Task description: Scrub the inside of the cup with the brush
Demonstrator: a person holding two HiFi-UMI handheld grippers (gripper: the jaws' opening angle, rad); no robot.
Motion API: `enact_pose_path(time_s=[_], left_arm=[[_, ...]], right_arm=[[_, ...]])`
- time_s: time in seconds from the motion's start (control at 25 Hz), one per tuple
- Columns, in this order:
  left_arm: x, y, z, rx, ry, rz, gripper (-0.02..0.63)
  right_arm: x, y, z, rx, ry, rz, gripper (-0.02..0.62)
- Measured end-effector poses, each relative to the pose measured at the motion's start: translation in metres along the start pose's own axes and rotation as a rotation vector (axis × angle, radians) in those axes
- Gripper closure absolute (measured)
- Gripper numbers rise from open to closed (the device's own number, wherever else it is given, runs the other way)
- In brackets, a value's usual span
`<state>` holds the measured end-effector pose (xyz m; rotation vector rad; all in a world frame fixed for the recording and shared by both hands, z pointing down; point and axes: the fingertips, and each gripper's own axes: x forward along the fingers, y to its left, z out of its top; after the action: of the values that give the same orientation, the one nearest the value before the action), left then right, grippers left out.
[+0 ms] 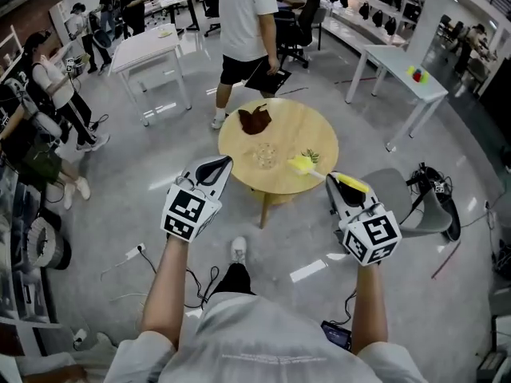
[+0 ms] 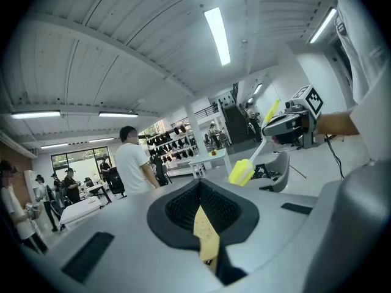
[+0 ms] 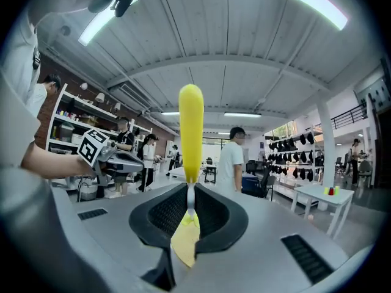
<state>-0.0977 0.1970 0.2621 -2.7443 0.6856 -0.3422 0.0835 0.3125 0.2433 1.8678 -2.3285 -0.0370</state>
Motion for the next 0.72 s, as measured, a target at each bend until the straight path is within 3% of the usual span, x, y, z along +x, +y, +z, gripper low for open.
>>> enact_pose_path(time_s=[0.4,0.72], left_arm=[[0.141,0.125,-0.034,0.045,-0.001,-0.097,0.588],[0.225,0.142,-0.119,0.024,0.137,-0.308,0.573]], right_arm=[[0.156,-0.061,0.008,0.001,0.051,-0.04,0.532],[0.237,-0.08,-0.022,0.087,0.161,-0.044,0.532]])
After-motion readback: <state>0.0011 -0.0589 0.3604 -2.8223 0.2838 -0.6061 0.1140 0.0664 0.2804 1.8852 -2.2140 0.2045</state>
